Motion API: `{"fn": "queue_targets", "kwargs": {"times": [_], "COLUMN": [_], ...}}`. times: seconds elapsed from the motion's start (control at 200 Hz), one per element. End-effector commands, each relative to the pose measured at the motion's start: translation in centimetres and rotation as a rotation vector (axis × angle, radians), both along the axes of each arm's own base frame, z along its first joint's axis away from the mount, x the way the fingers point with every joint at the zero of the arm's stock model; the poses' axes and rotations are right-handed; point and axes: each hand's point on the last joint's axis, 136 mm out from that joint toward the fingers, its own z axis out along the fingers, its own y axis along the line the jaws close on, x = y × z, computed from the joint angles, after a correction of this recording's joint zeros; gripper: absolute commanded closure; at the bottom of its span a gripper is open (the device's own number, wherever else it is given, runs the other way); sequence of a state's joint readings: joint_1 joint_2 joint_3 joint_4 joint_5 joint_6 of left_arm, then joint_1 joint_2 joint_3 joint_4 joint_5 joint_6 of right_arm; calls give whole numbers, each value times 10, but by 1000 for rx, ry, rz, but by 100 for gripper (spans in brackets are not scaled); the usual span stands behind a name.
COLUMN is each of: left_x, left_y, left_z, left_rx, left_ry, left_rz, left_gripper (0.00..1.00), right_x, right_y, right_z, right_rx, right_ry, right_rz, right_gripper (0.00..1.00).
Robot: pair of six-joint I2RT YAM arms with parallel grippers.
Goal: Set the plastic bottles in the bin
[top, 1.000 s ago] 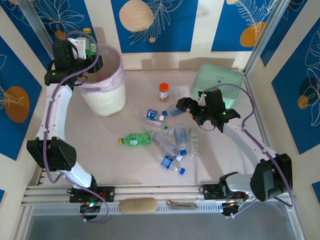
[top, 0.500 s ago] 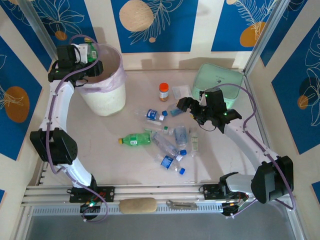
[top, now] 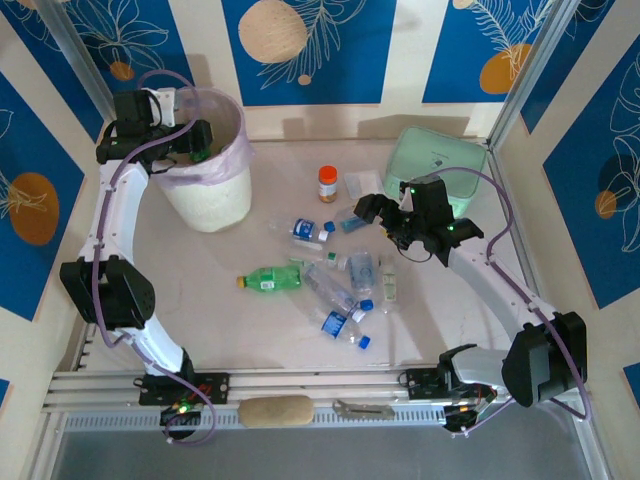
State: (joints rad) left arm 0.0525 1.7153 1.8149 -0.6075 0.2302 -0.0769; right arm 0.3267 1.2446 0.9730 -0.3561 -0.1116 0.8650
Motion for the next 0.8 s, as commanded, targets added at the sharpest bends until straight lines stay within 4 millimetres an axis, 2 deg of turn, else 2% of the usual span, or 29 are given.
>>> {"fn": "queue_targets", "kwargs": {"times": [0.0, 0.23, 0.365, 0.535, 0.65, 0.795], "left_x": [-6, -31, -55, -81, -95, -114], "left_y": [-1, -19, -38, -68, -95, -135], "left_z": [23, 63, 84, 101, 97, 68], "left_rx": [-30, -119, -178, -258, -311, -371], "left_ry": [-50, -146, -218, -284, -300, -269], "left_rz": [-6, -52, -96, -166, -213, -282], "left_gripper": [2, 0, 0, 0, 0, 0], "right_x": [-3, -2, 0, 5, 9, 9], "right_y": [-5, -8, -8, -5, 0, 0], "right_z": [0, -6, -11, -17, -19, -28], "right_rx": [-3, -21, -37, -48, -48, -70], "right_ry": [1, 13, 26, 44, 58, 85], "right_rz": [-14, -17, -10, 3, 24, 35], "right_gripper": [1, 1, 1, 1, 1, 1]}}
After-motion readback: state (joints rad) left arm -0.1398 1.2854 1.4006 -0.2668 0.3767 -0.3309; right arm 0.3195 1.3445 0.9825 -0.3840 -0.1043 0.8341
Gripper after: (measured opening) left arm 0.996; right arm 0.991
